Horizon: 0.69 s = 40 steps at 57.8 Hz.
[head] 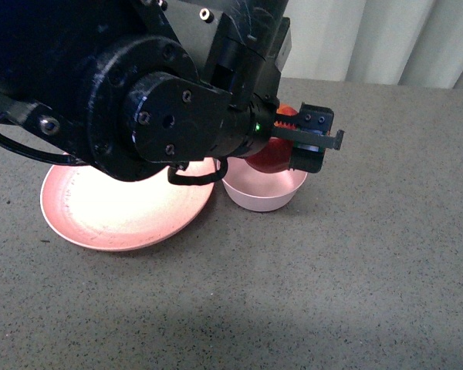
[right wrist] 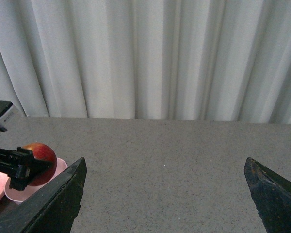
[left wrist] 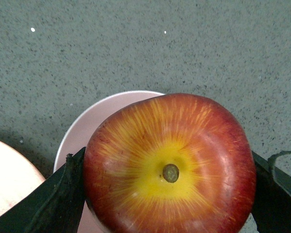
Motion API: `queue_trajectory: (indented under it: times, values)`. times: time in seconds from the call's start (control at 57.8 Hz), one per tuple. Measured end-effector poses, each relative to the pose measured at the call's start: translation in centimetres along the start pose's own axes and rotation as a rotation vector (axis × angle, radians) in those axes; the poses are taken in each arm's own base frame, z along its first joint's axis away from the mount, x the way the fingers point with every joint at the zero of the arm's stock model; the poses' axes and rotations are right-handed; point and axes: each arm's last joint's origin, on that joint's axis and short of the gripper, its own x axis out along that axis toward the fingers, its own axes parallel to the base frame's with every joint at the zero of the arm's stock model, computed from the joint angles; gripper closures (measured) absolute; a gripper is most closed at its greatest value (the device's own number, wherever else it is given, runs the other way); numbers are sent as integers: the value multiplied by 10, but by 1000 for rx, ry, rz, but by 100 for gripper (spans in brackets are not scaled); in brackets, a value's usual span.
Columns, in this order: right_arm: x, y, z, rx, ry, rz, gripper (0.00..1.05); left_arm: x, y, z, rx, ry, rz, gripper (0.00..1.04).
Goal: Move apple from plate to bowl
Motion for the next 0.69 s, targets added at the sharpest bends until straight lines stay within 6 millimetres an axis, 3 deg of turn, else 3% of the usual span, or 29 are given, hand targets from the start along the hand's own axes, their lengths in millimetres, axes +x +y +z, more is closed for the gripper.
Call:
queue_trajectory:
  times: [0.502,0.588,0.692]
  values:
    - [0,0,0,0,0,0,9,21,2,-18,38,44,29,23]
    - [0,0,0,0,0,0,9,21,4,-17,38,34,21,5]
    - [0,0,0,0,0,0,9,20,5,-15,41,16,10,7]
